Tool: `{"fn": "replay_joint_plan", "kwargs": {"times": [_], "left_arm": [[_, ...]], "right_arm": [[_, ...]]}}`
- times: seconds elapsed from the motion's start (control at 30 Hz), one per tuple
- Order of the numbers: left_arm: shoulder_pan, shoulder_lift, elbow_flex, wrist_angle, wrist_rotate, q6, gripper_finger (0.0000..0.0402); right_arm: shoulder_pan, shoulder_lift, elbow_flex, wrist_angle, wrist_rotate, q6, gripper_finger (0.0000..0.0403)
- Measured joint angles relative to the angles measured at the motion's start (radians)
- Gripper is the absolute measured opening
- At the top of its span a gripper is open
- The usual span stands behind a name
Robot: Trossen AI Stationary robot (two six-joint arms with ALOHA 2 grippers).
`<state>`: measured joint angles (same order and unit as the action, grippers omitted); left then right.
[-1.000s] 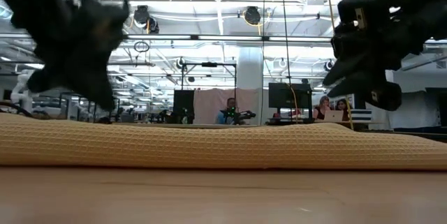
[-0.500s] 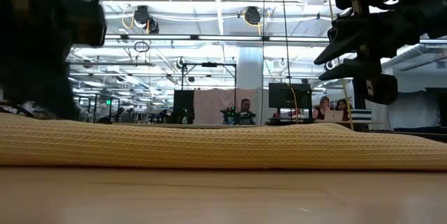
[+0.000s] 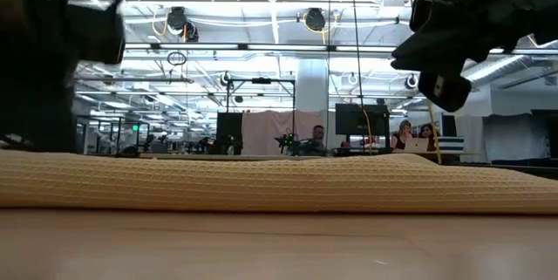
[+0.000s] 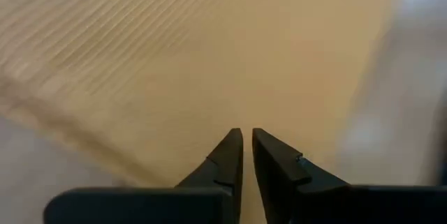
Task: Roll towel
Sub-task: Fold the yellow towel in
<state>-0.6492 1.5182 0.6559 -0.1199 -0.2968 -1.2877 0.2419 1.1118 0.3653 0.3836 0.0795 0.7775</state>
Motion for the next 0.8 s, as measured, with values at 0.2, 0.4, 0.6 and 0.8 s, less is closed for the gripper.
{"fn": "replay_joint_plan", "kwargs": {"times": [0.2,0.4,0.6,0.8], "left_arm": [[0.001,-0.025,0.031,0.172,-0.065,0.055,0.004],[0.006,0.066,0.033,0.363,-0.123,0.117,0.004],[0.005,0.189,0.034,0.363,-0.063,0.032,0.004],[0.107,0.163,0.045,0.427,-0.037,-0.066,0.004]], "right_arm": [[0.025,0.008,0.0,-0.001,-0.001,-0.147,0.0005],[0.072,0.117,0.0,0.014,-0.003,-0.258,0.0001],[0.149,0.276,0.0,0.213,-0.008,-0.29,0.0001],[0.19,0.307,0.0,0.225,-0.01,-0.236,0.0]]}}
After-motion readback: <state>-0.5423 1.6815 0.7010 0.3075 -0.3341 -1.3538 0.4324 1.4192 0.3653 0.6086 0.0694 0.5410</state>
